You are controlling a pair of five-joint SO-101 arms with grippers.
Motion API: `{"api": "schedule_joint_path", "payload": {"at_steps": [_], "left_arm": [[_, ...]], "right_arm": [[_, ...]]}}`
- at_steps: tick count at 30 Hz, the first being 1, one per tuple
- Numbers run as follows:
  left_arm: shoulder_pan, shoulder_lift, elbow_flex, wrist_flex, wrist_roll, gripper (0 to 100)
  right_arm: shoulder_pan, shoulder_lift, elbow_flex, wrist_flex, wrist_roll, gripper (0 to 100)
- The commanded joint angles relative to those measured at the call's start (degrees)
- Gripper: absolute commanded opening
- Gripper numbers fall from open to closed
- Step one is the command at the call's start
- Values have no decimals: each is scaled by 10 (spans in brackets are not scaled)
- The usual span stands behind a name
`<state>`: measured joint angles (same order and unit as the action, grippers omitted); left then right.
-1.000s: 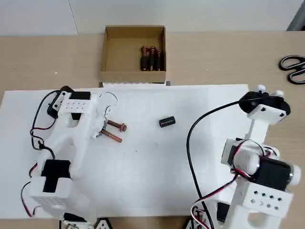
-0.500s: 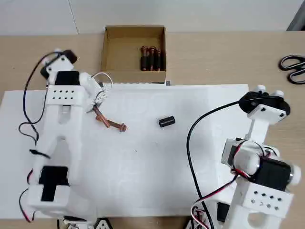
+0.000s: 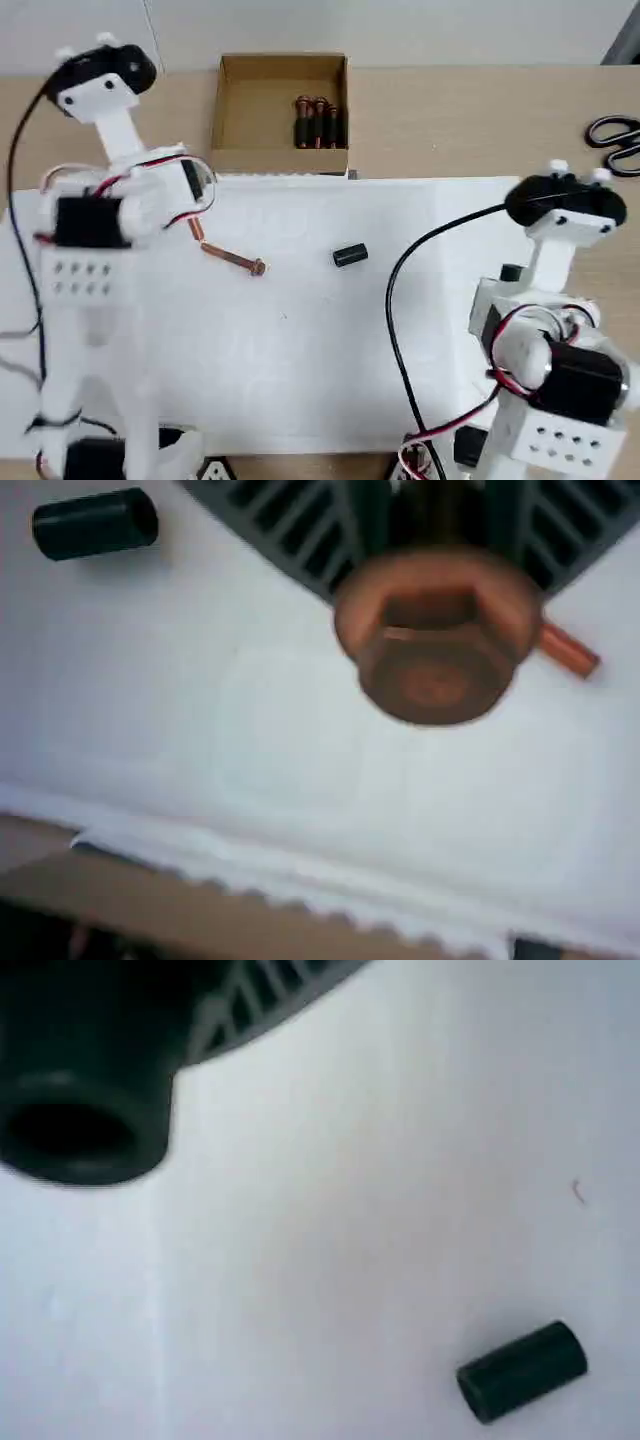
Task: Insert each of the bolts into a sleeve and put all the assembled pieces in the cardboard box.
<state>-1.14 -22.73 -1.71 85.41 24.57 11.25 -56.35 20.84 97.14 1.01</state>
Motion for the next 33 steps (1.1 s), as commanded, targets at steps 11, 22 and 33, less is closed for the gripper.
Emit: {"api": "schedule_joint_path", "payload": {"at_steps": [11, 22, 33], "left_arm": [[3, -265, 104, -5, -18, 6], [3, -605, 482, -282, -14, 6], [60, -760, 665, -351, 47, 6]], "right_arm": [[-117, -145, 44, -72, 11, 2], [-167, -266, 275, -237, 11, 2], [-345, -343, 437, -355, 42, 2]]}}
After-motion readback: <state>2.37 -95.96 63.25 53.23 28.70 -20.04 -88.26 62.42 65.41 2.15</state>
